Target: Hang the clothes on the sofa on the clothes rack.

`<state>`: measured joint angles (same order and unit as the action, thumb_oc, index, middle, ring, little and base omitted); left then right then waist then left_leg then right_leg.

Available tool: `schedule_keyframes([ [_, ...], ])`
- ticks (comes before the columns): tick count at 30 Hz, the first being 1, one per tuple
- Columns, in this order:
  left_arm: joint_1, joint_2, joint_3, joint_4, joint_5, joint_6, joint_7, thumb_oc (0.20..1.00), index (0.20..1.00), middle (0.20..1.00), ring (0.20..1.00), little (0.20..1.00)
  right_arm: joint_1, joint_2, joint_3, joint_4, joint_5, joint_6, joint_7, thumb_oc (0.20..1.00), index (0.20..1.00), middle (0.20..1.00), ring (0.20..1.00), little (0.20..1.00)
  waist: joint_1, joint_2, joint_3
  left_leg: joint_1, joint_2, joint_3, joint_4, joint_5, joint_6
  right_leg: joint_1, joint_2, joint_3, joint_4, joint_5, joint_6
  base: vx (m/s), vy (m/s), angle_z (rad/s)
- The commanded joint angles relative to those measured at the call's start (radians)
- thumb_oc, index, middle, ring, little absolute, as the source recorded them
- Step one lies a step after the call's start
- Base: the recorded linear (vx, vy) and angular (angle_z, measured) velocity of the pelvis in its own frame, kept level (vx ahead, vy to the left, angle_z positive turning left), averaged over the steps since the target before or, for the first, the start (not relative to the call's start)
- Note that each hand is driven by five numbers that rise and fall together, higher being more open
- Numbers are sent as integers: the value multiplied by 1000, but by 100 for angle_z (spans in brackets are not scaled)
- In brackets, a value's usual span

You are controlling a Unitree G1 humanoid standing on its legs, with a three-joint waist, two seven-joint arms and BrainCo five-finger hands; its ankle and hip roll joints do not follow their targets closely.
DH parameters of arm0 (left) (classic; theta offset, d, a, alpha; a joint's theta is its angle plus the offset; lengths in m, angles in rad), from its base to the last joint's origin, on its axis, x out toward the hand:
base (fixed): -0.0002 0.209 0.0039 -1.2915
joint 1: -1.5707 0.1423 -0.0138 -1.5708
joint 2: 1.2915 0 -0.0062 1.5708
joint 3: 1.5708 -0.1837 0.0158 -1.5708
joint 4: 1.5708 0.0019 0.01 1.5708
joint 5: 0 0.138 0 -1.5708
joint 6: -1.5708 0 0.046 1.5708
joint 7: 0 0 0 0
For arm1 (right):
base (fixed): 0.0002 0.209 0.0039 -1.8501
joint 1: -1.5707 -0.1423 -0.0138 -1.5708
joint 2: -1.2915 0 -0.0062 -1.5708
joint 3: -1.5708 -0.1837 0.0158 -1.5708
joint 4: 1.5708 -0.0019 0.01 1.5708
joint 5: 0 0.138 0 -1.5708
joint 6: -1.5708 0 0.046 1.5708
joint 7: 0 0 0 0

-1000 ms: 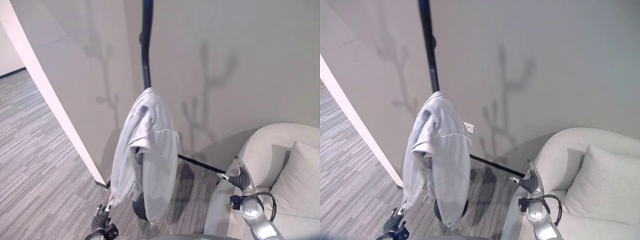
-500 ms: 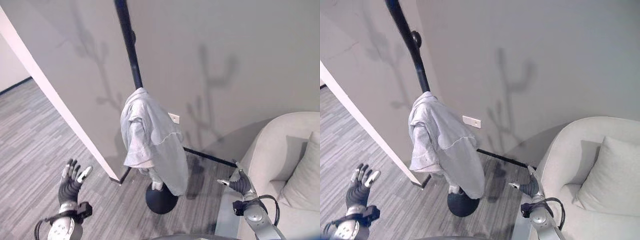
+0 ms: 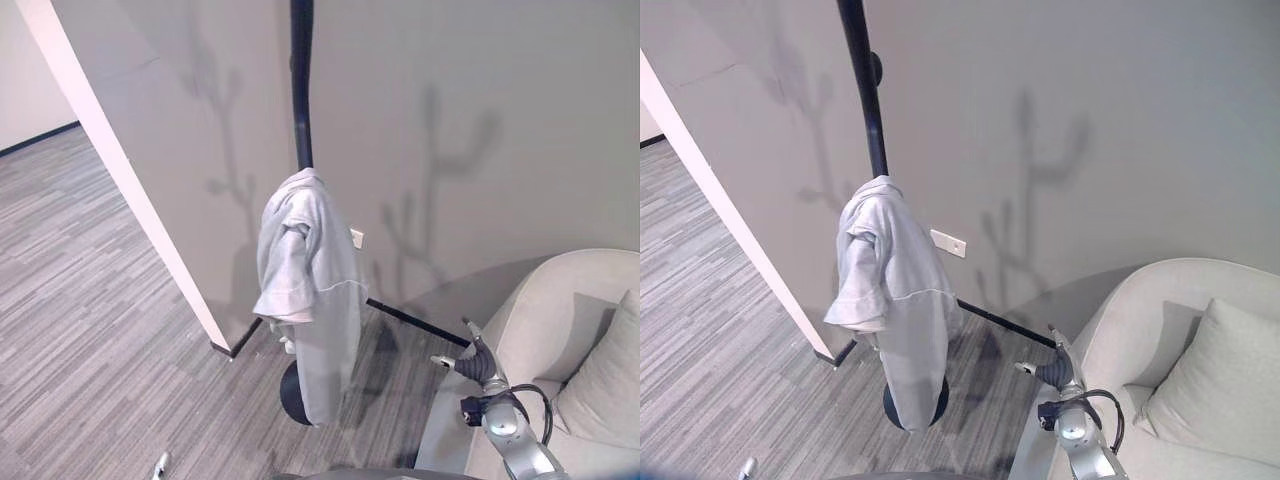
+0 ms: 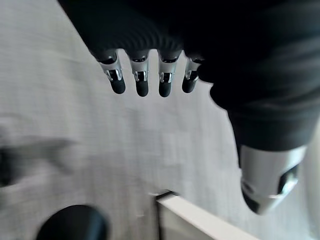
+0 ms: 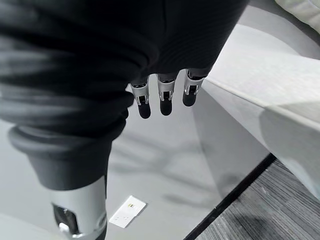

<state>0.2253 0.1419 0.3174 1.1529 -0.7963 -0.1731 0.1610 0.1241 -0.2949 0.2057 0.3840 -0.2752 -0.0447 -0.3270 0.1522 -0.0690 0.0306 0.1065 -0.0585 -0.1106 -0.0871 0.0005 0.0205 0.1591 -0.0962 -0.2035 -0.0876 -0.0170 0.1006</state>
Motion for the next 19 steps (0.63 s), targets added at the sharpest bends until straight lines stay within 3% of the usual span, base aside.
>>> schedule_keyframes([
  [1,-35,27,-5,-26,-35,-7,-4,1000,1000,1000,1000,1000,-50,-3,45,-54,5,-24,-46,1000,1000,1000,1000,1000,12,-1,-25,-36,57,43,0,-15,-27,-22,-34,-14,84,-25,8,0,0,0],
  [3,-48,11,-28,62,-6,15,-4,1000,1000,1000,1000,1000,-51,6,61,-25,35,-24,-51,1000,1000,1000,1000,1000,3,-1,-28,-33,57,46,0,-16,-26,-24,-34,-10,86,-24,7,0,0,0],
  [7,-50,-3,-61,72,11,23,-2,1000,1000,1000,1000,1000,-51,33,71,62,105,-14,-54,1000,1000,1000,1000,1000,-6,1,-30,-34,57,51,0,-16,-27,-27,-35,-5,87,-20,7,3,3,-4],
  [11,-89,11,-112,97,44,35,9,1000,1000,1000,1000,1000,-90,132,38,437,376,1,-64,1000,1000,1000,1000,1000,-9,2,-35,-39,56,51,0,-14,-30,-32,-32,-7,82,-15,5,0,0,0],
  [19,-116,20,-116,160,36,64,-3,1000,1000,1000,1000,1000,-121,207,-67,750,716,-3,-5,1000,1000,1000,1000,1000,-3,-2,-42,-41,57,44,0,-16,-36,-25,-28,-15,73,-13,4,0,0,0],
])
